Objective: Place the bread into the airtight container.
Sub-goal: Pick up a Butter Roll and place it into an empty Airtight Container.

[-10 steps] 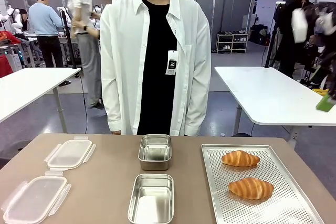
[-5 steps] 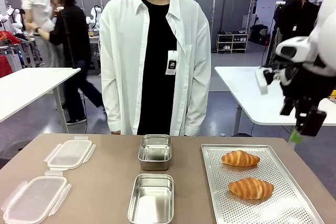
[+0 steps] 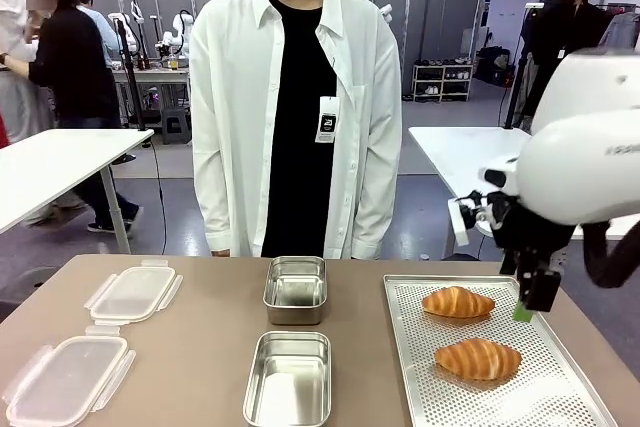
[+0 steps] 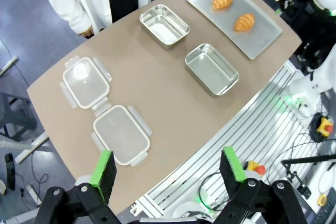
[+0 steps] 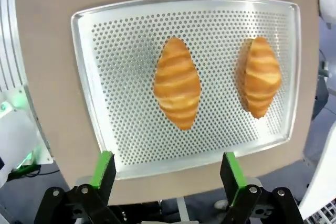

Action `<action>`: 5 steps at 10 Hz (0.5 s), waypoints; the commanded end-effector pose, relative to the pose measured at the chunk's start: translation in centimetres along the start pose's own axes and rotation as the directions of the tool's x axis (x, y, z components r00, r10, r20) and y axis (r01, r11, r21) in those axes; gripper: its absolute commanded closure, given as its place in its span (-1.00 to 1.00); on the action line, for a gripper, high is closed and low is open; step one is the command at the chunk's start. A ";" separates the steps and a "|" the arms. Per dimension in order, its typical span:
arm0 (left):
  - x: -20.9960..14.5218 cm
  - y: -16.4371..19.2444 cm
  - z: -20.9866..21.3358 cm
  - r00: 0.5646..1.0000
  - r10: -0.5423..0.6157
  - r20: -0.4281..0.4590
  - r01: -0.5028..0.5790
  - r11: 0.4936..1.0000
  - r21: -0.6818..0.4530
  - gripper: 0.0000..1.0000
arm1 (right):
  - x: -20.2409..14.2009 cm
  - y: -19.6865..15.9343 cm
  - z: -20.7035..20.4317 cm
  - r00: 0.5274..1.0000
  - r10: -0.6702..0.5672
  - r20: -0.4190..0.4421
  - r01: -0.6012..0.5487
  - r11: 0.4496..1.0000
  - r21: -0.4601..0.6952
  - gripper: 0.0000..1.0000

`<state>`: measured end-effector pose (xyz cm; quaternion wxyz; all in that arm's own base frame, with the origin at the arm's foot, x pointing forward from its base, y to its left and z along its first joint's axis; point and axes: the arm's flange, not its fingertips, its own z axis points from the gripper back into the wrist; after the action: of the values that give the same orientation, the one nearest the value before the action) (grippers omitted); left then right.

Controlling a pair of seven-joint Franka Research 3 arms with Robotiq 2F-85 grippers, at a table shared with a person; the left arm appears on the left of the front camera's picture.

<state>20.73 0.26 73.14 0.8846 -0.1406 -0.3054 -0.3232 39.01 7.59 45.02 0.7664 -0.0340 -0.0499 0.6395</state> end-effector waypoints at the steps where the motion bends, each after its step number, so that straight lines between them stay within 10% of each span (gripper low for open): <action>1: 0.1 -0.1 -0.1 1.000 -0.016 0.000 0.016 1.000 -0.010 -1.00 | 0.1 -1.4 -2.6 0.998 0.034 0.048 -0.036 0.998 0.043 -1.00; 5: 0.1 -0.1 -0.1 1.000 -0.016 0.000 0.016 1.000 -0.010 -1.00 | 0.1 -2.3 -7.8 0.997 0.071 0.030 -0.074 0.994 0.084 -1.00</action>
<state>20.74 0.26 73.13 0.8846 -0.1406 -0.3053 -0.3232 41.54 7.63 38.13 0.7499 0.0005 -0.0228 0.6612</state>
